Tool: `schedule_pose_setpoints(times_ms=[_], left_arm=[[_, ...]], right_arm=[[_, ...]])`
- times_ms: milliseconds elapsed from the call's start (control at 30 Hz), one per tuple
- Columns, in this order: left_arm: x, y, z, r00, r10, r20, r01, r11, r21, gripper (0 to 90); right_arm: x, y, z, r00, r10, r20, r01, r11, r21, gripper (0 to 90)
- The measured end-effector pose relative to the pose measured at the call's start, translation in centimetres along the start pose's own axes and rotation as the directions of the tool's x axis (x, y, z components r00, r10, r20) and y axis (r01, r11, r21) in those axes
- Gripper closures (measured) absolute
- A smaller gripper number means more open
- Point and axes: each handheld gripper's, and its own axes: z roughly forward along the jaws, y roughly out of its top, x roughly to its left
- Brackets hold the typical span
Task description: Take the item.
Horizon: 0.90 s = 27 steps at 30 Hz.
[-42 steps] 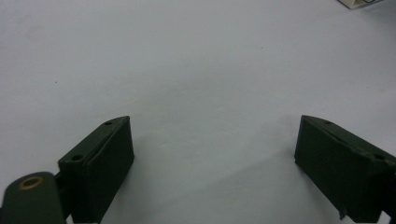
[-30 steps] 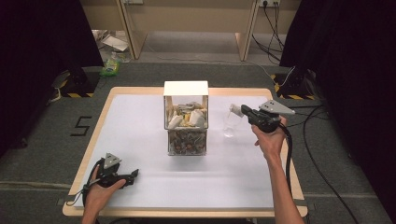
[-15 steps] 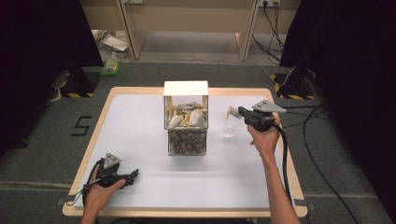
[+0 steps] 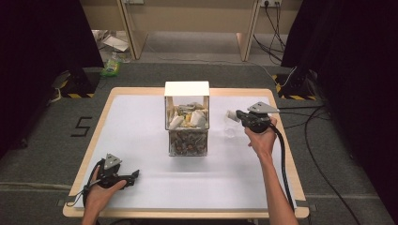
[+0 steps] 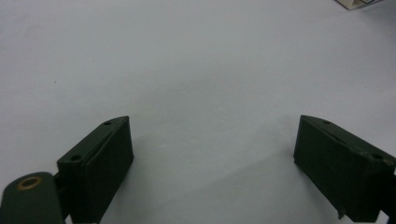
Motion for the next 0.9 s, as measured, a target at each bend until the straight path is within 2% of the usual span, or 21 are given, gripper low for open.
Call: schedule_pose_setpoints(times_ms=[367, 433, 567, 900], left_arm=[[0.0, 0.0, 0.0, 1.0, 0.002, 0.0, -0.002, 1.0, 0.002, 10.9], [0.0, 0.0, 0.0, 1.0, 0.003, 0.0, -0.003, 1.0, 0.003, 10.9], [0.0, 0.0, 0.0, 1.0, 0.0, 0.0, 0.0, 1.0, 0.0, 10.8], [0.0, 0.0, 0.0, 1.0, 0.0, 0.0, 0.0, 1.0, 0.0, 10.9]], right_arm=[[0.0, -0.4, 0.8, 1.0, 0.004, -0.003, -0.004, 0.999, 0.034, 89.9], [0.0, -0.5, 0.9, 0.9999, 0.015, -0.004, -0.015, 0.999, 0.041, 87.2], [-0.1, -0.3, 0.6, 0.9995, 0.031, -0.007, -0.031, 0.999, 0.021, 83.1], [-0.7, 0.2, -0.5, 0.9992, 0.041, -0.002, -0.041, 0.999, -0.01, 83.3]])
